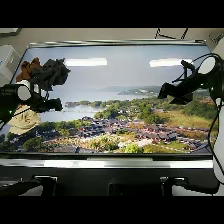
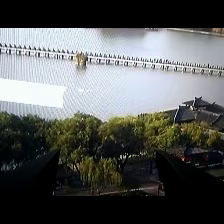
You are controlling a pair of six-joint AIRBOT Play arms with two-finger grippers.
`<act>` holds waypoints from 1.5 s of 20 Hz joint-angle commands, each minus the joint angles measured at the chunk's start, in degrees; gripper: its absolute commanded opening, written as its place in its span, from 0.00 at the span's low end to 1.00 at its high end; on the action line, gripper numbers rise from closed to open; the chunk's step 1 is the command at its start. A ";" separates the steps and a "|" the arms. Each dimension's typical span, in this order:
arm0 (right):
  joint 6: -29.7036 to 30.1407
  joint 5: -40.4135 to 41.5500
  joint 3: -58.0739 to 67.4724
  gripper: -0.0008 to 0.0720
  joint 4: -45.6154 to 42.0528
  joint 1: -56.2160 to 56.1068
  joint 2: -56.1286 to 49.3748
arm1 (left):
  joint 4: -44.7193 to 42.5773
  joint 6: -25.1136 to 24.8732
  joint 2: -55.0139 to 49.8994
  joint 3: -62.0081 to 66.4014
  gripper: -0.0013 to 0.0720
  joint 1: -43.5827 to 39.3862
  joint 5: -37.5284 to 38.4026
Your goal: Fold the clothes and pants, and hang the long-sleeved shirts on hangers.
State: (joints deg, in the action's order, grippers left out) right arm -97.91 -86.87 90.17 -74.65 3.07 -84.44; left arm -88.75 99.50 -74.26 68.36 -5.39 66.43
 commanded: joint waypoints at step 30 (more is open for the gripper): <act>1.01 2.80 -0.09 0.96 2.08 -0.11 -0.09 | 19.87 -7.10 -13.11 0.17 1.00 47.74 -2.75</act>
State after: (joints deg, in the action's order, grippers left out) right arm -96.42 -83.20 90.11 -73.03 3.03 -84.49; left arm -76.53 97.82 -84.97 70.59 40.29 66.52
